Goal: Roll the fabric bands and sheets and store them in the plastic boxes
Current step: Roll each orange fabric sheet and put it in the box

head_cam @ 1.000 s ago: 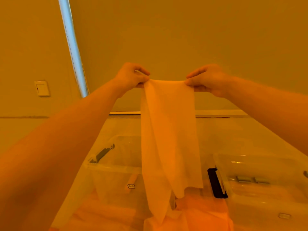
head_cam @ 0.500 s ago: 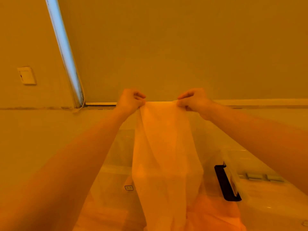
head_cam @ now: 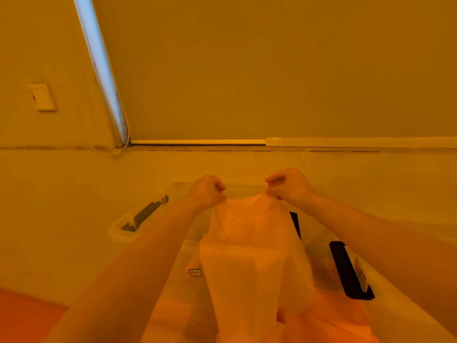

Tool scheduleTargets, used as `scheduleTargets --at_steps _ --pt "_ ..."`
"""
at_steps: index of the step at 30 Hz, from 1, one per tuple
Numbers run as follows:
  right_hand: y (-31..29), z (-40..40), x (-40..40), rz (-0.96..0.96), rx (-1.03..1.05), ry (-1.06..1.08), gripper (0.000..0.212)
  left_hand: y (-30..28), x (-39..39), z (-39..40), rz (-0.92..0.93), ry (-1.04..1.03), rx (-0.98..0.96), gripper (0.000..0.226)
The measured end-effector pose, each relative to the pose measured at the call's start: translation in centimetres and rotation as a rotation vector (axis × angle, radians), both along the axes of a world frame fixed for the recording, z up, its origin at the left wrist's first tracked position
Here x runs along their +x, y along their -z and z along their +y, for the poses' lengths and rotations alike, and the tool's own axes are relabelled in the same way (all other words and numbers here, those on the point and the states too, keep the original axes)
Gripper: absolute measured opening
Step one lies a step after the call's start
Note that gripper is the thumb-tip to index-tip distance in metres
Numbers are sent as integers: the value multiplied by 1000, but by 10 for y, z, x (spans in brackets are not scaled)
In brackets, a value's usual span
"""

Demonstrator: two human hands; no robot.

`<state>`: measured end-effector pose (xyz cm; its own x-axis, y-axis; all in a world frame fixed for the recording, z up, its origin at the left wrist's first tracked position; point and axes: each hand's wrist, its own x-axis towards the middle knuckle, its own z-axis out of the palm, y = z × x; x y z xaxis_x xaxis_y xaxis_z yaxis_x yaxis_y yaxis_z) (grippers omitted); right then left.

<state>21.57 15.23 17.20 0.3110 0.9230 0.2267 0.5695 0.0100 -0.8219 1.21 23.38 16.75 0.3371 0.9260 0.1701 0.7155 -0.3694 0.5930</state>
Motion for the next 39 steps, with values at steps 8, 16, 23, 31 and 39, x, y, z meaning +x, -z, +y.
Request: scheduleTargets --at_steps 8,16,23,31,39 --pt "14 -56 13 153 68 149 21 -11 -16 -52 -301 -98 23 24" --pt "73 -129 7 607 10 182 25 10 -31 -166 -687 9 178 11" --pt "99 -154 -15 683 -140 137 54 82 -32 -216 -664 -2 6 5" --pt "108 -167 -22 655 -183 78 41 111 -11 -222 -670 -35 -230 23" --pt "126 -194 -17 585 -172 58 14 123 -5 -233 -608 -11 -246 10"
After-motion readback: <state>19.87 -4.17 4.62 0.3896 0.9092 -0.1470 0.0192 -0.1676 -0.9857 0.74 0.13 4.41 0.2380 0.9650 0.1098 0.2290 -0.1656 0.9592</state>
